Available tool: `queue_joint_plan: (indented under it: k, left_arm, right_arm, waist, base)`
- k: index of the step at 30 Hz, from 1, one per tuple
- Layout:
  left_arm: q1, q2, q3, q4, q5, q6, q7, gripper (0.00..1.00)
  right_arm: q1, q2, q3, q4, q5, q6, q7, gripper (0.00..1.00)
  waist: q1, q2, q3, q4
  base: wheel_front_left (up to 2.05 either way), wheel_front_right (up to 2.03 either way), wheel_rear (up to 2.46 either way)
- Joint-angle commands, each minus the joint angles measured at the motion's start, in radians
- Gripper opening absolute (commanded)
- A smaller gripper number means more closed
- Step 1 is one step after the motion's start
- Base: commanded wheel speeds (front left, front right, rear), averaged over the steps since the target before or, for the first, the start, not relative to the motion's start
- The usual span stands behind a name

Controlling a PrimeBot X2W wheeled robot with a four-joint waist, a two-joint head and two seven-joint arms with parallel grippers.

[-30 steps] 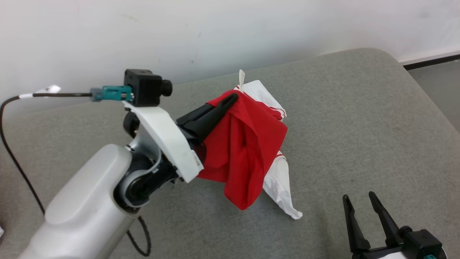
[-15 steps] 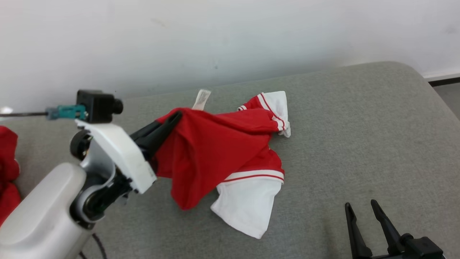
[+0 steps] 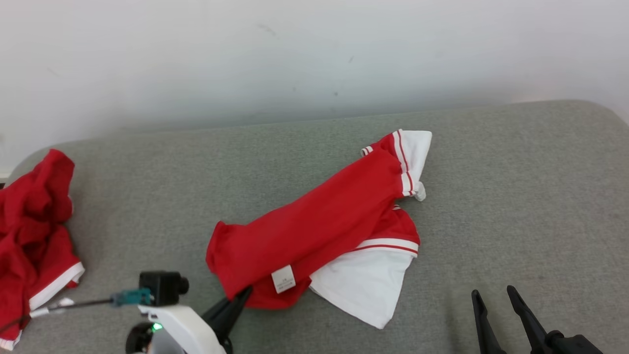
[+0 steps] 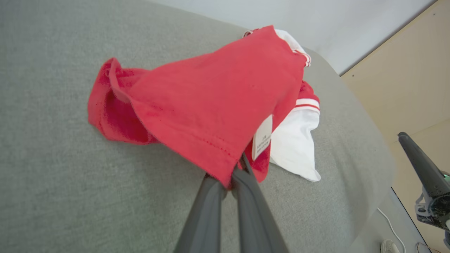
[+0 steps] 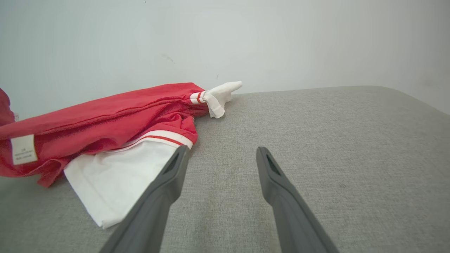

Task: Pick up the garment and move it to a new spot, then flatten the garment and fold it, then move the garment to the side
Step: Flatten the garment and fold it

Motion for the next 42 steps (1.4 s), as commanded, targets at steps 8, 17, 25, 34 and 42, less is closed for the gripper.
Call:
queue_joint_plan:
  k: [8,17,25,34,42]
  left_arm:
    - [0.059,-0.100,-0.021,0.096,-0.012,-0.039,-0.107,0.00]
    - [0.096,-0.116,-0.015,0.093,-0.031,-0.056,-0.161,0.42]
    - [0.129,-0.118,-0.008,0.057,-0.059,-0.062,-0.172,0.89]
    - [0.132,-0.115,-0.001,0.034,-0.053,-0.045,-0.186,1.00]
    - [0.129,-0.118,-0.003,0.022,-0.062,-0.043,-0.181,0.39]
  right_arm:
    - [0.004,-0.003,-0.011,-0.002,-0.027,-0.003,0.001,1.00]
    - [0.023,-0.004,-0.004,0.002,-0.028,-0.003,0.001,1.00]
    - [0.033,-0.004,-0.003,0.004,-0.024,-0.003,0.001,1.00]
    - [0.035,-0.008,0.000,0.006,-0.026,-0.003,0.001,1.00]
    - [0.032,-0.008,0.007,0.007,-0.024,-0.003,0.001,1.00]
  waist:
    - [0.0000,0.0000,-0.007,0.044]
    - [0.0000,0.0000,-0.019,0.054]
    - [0.0000,0.0000,-0.025,0.055]
    - [0.0000,0.0000,-0.035,0.051]
    - [0.0000,0.0000,-0.039,0.037]
  base:
    - [0.00,0.00,0.00]
    - [0.00,0.00,0.00]
    - [0.00,0.00,0.00]
    - [0.00,0.00,0.00]
    - [0.00,0.00,0.00]
